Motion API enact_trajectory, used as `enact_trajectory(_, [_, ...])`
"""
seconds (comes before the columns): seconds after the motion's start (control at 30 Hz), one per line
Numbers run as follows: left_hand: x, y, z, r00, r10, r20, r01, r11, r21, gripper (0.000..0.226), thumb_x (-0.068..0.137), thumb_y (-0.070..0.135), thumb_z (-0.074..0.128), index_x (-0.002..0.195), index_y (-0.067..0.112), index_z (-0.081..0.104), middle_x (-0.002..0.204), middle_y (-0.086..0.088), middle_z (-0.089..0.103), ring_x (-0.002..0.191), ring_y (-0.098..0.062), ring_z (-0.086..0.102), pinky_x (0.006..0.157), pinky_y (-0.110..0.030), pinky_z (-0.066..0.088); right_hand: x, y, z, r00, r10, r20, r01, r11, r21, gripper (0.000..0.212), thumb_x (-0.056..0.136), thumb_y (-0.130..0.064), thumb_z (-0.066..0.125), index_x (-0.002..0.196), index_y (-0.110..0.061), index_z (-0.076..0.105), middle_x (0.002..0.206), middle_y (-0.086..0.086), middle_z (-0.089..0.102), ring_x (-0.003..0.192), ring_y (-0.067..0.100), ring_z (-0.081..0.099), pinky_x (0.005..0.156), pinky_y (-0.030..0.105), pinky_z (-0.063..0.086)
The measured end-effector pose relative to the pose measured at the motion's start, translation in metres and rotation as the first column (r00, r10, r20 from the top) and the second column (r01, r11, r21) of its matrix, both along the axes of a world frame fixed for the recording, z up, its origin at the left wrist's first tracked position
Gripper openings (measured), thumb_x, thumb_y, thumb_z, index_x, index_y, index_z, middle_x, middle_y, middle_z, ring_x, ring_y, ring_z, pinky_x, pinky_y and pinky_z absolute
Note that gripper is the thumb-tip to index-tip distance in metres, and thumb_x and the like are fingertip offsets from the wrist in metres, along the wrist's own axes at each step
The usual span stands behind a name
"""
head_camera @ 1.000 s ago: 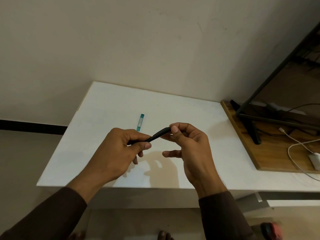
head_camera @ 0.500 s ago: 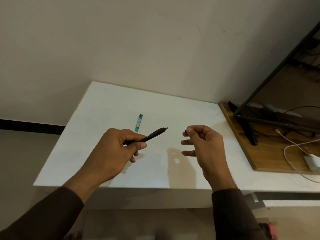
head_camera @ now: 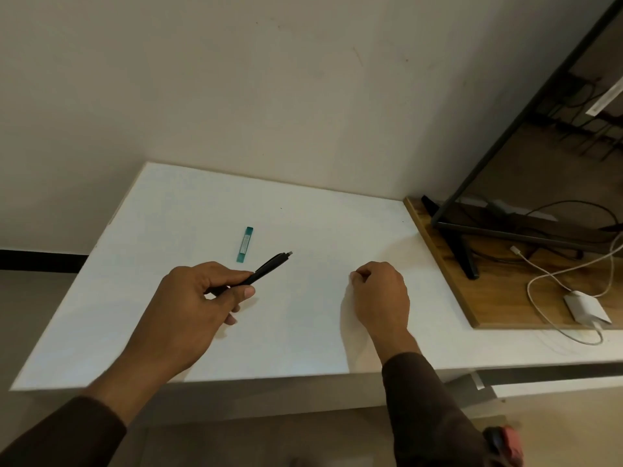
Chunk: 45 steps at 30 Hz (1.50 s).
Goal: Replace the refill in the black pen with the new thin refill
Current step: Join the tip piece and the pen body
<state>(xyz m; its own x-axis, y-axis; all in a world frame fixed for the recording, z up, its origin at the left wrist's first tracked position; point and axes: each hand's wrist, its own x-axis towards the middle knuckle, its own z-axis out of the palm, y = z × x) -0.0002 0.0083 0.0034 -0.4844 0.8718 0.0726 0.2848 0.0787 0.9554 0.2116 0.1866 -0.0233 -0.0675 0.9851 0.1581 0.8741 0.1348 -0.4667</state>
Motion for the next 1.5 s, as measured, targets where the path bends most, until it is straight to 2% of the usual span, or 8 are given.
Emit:
enact_trajectory(0.23, [0.0, 0.001, 0.0, 1.0, 0.021, 0.003, -0.021, 1.0, -0.004, 0.018, 0.09, 0.014, 0.075, 0.104, 0.021, 0.083, 0.083, 0.002, 0.078, 0.069, -0.018, 0.075, 0.068, -0.035, 0.066, -0.012, -0.026, 0.03, 0.985, 0.031, -0.167, -0.024, 0.999, 0.041, 0.024, 0.1, -0.03, 0.064, 0.119, -0.017, 0.07, 0.113, 0.001, 0.072, 0.091, 0.013, 0.066, 0.081, 0.023, 0.051])
enact_trajectory(0.37, [0.001, 0.0, 0.005, 1.0, 0.013, 0.012, -0.013, 1.0, 0.015, 0.019, 0.09, 0.012, 0.075, 0.105, 0.02, 0.083, 0.079, 0.005, 0.076, 0.067, -0.015, 0.073, 0.059, -0.015, 0.058, -0.038, -0.065, 0.06, 0.652, 0.156, -0.742, -0.337, 0.936, -0.099, 0.016, 0.099, -0.031, 0.065, 0.101, -0.02, 0.077, 0.086, -0.005, 0.079, 0.075, 0.014, 0.075, 0.058, 0.027, 0.06])
enact_trajectory(0.6, [0.002, -0.003, 0.011, 1.0, -0.01, -0.007, 0.01, 0.999, 0.04, 0.02, 0.091, 0.01, 0.073, 0.108, 0.015, 0.082, 0.082, 0.003, 0.074, 0.069, -0.009, 0.07, 0.058, -0.012, 0.055, -0.046, -0.078, 0.068, 0.468, 0.06, -0.882, -0.5, 0.84, -0.208, 0.012, 0.097, -0.014, 0.068, 0.1, -0.009, 0.079, 0.094, 0.01, 0.081, 0.09, 0.024, 0.077, 0.067, 0.039, 0.063])
enact_trajectory(0.97, [-0.001, -0.003, 0.013, 0.997, -0.009, -0.072, 0.011, 1.0, 0.025, 0.017, 0.092, 0.016, 0.074, 0.105, 0.021, 0.082, 0.082, 0.005, 0.073, 0.079, -0.006, 0.066, 0.059, -0.011, 0.05, -0.048, -0.077, 0.07, 0.48, 0.093, -0.872, -0.497, 0.848, -0.183, 0.015, 0.099, -0.014, 0.064, 0.096, -0.006, 0.076, 0.089, 0.01, 0.08, 0.087, 0.024, 0.077, 0.061, 0.038, 0.063])
enact_trajectory(1.17, [-0.003, -0.003, 0.015, 0.995, -0.005, -0.095, 0.007, 1.0, 0.027, 0.018, 0.092, 0.016, 0.073, 0.107, 0.021, 0.082, 0.087, 0.004, 0.075, 0.08, -0.016, 0.07, 0.073, -0.035, 0.058, -0.046, -0.076, 0.076, 0.444, 0.069, -0.893, -0.495, 0.85, -0.18, 0.014, 0.102, -0.017, 0.06, 0.096, -0.009, 0.07, 0.088, 0.011, 0.081, 0.088, 0.025, 0.078, 0.057, 0.039, 0.063])
enact_trajectory(1.33, [-0.005, -0.005, 0.013, 0.997, 0.004, -0.072, -0.002, 1.0, 0.026, 0.018, 0.091, 0.016, 0.074, 0.106, 0.021, 0.083, 0.085, 0.007, 0.075, 0.081, -0.013, 0.07, 0.061, -0.011, 0.05, -0.041, -0.071, 0.073, 0.477, 0.08, -0.875, -0.497, 0.846, -0.193, 0.015, 0.101, -0.023, 0.062, 0.102, -0.012, 0.072, 0.092, 0.007, 0.081, 0.088, 0.022, 0.078, 0.058, 0.037, 0.062])
enact_trajectory(1.43, [-0.005, -0.007, 0.012, 0.999, 0.0, -0.052, 0.002, 1.0, 0.029, 0.018, 0.091, 0.015, 0.074, 0.106, 0.021, 0.083, 0.084, 0.007, 0.075, 0.079, -0.007, 0.069, 0.059, -0.013, 0.051, -0.029, -0.061, 0.07, 0.512, 0.091, -0.854, -0.453, 0.874, -0.178, 0.013, 0.099, -0.023, 0.065, 0.098, -0.015, 0.076, 0.088, 0.005, 0.079, 0.076, 0.018, 0.076, 0.056, 0.032, 0.06])
enact_trajectory(1.5, [-0.006, -0.007, 0.011, 0.999, 0.005, -0.055, -0.003, 0.999, 0.036, 0.018, 0.091, 0.015, 0.074, 0.105, 0.021, 0.082, 0.085, 0.006, 0.076, 0.078, -0.009, 0.068, 0.061, -0.016, 0.051, -0.015, -0.049, 0.062, 0.628, 0.104, -0.772, -0.353, 0.921, -0.163, 0.012, 0.099, -0.022, 0.066, 0.095, -0.02, 0.077, 0.08, 0.0, 0.077, 0.062, 0.012, 0.07, 0.052, 0.027, 0.057])
